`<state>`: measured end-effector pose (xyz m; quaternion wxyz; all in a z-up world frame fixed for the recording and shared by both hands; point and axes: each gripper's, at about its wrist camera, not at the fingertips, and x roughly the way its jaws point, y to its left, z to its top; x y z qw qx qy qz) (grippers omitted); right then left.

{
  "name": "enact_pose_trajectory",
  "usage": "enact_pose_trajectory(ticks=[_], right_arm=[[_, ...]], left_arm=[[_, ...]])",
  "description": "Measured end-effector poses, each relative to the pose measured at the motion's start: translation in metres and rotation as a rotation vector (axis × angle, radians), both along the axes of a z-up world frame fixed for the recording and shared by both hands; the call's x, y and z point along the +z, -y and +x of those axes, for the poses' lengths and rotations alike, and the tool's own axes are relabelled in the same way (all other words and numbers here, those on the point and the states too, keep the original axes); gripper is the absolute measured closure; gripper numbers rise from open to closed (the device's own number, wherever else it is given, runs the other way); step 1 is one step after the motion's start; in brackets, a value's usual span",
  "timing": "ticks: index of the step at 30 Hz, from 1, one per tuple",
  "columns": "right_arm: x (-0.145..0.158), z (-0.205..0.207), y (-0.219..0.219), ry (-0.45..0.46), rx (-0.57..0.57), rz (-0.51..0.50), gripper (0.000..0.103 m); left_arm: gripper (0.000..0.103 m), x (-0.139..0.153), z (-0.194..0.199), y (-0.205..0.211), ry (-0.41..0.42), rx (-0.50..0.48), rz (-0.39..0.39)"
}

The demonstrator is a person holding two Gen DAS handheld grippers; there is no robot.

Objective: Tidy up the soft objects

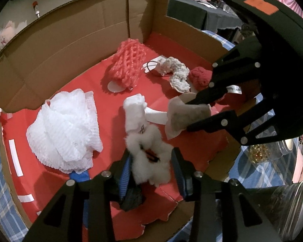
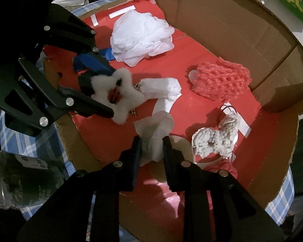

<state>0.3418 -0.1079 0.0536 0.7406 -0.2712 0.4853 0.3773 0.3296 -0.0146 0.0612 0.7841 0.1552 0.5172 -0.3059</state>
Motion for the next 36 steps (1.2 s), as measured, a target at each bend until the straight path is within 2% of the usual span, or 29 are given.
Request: enact_pose_trajectory(ticks=[3, 14, 16, 18, 25, 26, 27, 29, 36], right_arm=[[-0.001, -0.006, -0.001, 0.029, 0.011, -0.016, 0.083], [0.001, -0.005, -0.002, 0.04, -0.002, -0.018, 0.079], [0.003, -0.005, -0.001, 0.037, -0.005, -0.016, 0.071], [0.007, -0.007, 0.0, 0.057, 0.001, -0.006, 0.025], [0.018, -0.008, 0.004, 0.079, -0.012, 0.021, 0.024], [0.021, -0.007, 0.006, 0.085, -0.019, 0.027, 0.024], [0.024, -0.007, 0.008, 0.091, -0.03, 0.035, 0.024], [0.029, -0.006, 0.011, 0.102, -0.048, 0.047, 0.024], [0.058, -0.013, 0.034, 0.153, -0.138, 0.114, 0.024]], left_arm=[[0.061, 0.0, 0.0, 0.0, 0.002, -0.004, -0.002], [0.061, 0.003, -0.003, -0.003, 0.002, -0.003, -0.006], [0.061, 0.003, -0.004, -0.004, 0.002, -0.002, -0.008], [0.061, 0.003, -0.004, -0.003, 0.002, -0.002, -0.01], [0.06, 0.006, -0.004, -0.002, 0.009, 0.009, -0.013], [0.054, 0.008, -0.005, -0.003, 0.013, 0.015, -0.017], [0.042, 0.01, -0.005, -0.003, 0.017, 0.02, -0.021], [0.034, 0.014, -0.007, -0.005, 0.032, 0.029, -0.031], [0.033, 0.032, -0.017, -0.009, 0.07, 0.064, -0.063]])
